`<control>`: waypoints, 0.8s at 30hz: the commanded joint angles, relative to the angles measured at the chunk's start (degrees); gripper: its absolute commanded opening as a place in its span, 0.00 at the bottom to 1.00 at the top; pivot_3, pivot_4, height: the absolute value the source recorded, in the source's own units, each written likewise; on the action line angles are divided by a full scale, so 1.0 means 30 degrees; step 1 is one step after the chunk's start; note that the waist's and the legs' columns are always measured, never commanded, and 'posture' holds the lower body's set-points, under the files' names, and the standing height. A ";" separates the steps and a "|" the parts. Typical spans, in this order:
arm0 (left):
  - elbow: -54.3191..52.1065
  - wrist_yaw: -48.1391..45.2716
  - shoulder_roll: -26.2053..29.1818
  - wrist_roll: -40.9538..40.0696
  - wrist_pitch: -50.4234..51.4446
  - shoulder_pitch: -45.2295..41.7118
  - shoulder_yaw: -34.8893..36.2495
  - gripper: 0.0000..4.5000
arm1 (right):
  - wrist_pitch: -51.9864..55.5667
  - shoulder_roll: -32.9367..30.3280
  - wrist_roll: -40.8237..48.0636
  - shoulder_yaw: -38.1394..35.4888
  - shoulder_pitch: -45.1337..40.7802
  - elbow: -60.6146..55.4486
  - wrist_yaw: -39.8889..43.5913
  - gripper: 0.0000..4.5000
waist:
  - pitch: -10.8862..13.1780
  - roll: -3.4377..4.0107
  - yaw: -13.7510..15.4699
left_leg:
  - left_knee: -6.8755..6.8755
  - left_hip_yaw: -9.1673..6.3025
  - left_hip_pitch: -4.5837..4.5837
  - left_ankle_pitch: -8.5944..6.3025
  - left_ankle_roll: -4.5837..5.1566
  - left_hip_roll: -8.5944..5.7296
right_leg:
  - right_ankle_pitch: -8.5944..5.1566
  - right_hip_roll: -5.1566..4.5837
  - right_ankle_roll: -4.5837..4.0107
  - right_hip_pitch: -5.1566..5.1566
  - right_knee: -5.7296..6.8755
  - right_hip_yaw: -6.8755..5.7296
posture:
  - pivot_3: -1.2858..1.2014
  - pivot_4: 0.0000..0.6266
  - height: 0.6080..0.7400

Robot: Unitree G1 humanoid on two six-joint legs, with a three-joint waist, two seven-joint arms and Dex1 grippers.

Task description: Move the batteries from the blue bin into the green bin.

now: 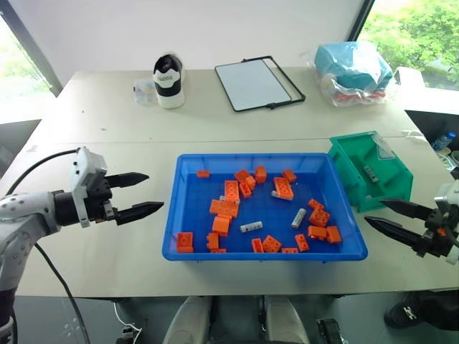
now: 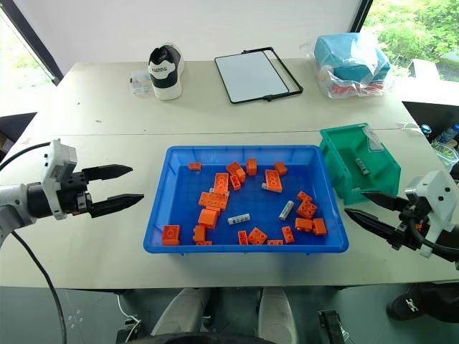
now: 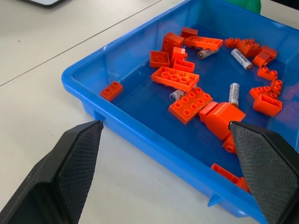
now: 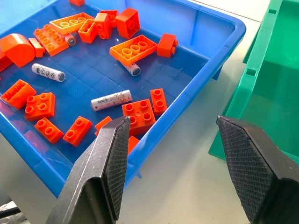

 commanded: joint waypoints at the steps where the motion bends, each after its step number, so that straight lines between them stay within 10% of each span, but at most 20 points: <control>1: -0.0336 -0.0006 0.0028 -0.0051 -0.0579 -0.0176 0.0552 1.00 | -0.0485 0.0334 -0.0074 -0.0203 0.0063 -0.0230 0.0063 0.67 | 0.0000 0.0000 -0.0003 | 0.0000 0.0000 0.0001 0.0000 0.0000 0.0000 | 0.0000 0.0000 0.0000 0.0000 0.0002 0.0000 | 0.52 0.24 0.93; 19: -0.0377 0.0180 -0.0046 -0.0713 0.0007 -0.1399 -0.0382 1.00 | 0.1377 -0.1287 0.0709 0.1637 -0.2947 -0.1121 -0.0595 0.67 | -0.0001 0.0001 -0.0038 | 0.0012 0.0024 0.0020 0.0003 0.0002 0.0006 | 0.0003 0.0015 -0.0002 -0.0003 0.0037 0.0021 | 0.52 0.24 0.93; 24: -0.0592 -0.0076 0.0088 -0.1026 0.0371 -0.1689 -0.0612 1.00 | 0.3594 -0.1141 0.1148 0.5701 -0.7441 -0.2132 -0.3355 0.99 | -0.0001 0.0001 -0.0087 | 0.0019 0.0029 0.0024 0.0003 0.0002 0.0008 | 0.0008 0.0016 -0.0008 -0.0003 0.0040 0.0024 | 0.52 0.24 0.93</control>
